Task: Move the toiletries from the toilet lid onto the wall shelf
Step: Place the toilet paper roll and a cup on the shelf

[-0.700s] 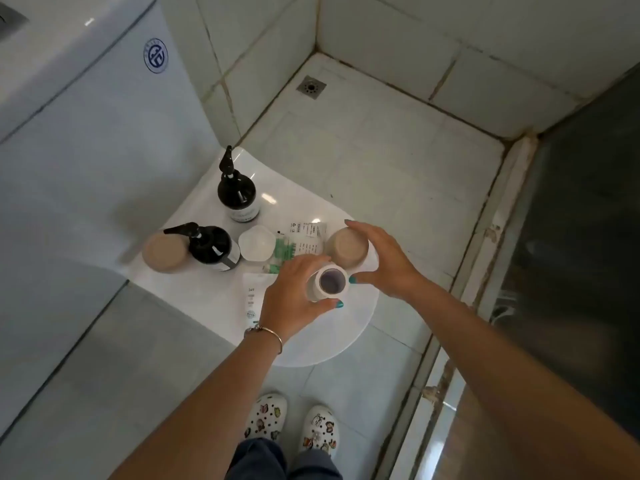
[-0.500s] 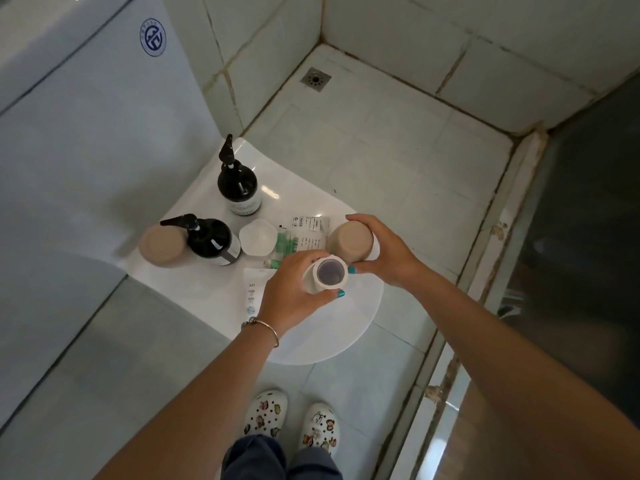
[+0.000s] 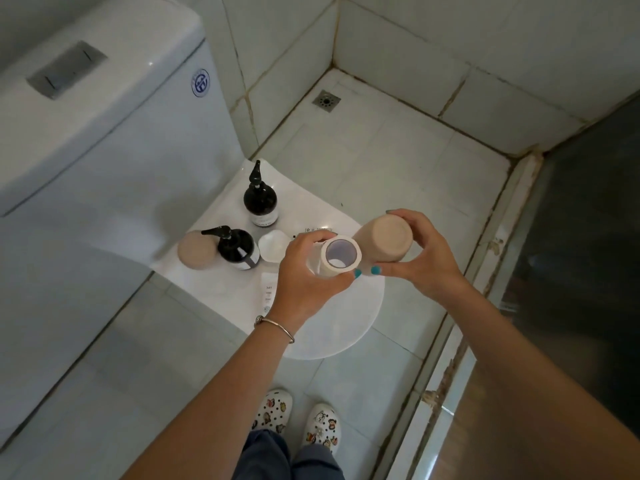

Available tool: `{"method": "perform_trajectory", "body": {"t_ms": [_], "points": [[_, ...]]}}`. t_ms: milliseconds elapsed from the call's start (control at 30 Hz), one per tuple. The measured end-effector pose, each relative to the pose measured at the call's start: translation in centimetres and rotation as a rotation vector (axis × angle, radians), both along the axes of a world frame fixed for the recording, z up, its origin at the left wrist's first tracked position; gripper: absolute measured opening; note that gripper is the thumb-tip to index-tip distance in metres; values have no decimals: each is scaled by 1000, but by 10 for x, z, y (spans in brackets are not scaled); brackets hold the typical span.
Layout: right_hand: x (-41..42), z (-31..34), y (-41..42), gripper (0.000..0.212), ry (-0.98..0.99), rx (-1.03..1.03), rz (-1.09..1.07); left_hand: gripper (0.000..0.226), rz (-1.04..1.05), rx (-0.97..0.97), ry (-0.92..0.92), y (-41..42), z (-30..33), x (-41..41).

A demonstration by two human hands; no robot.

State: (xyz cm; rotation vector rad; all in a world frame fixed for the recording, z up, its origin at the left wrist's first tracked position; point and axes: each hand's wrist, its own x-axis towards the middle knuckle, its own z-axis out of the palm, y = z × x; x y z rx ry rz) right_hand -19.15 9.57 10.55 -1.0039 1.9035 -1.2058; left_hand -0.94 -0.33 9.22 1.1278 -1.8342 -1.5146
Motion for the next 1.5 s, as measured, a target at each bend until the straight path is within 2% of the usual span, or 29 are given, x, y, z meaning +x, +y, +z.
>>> {"method": "perform_trajectory", "body": {"t_ms": [300, 467, 533, 700, 833, 1067, 1300, 1500], "points": [[29, 150, -4, 79, 45, -80, 13, 59, 40, 26, 107, 4, 156, 23], [60, 225, -18, 82, 32, -116, 25, 70, 149, 52, 191, 0, 236, 57], [74, 250, -30, 78, 36, -129, 47, 64, 179, 20, 188, -7, 260, 74], [105, 304, -75, 89, -17, -168, 136, 53, 262, -44, 201, -35, 316, 113], [124, 332, -125, 73, 45, -212, 221, 51, 343, -113, 250, -68, 340, 134], [139, 360, -203, 72, 89, -261, 331, 52, 471, -143, 313, -127, 359, 152], [147, 383, -257, 68, 95, -308, 455, 52, 586, -225, 277, -156, 380, 168], [154, 401, -296, 63, 62, -334, 560, 51, 788, -316, 159, -164, 398, 195]]}}
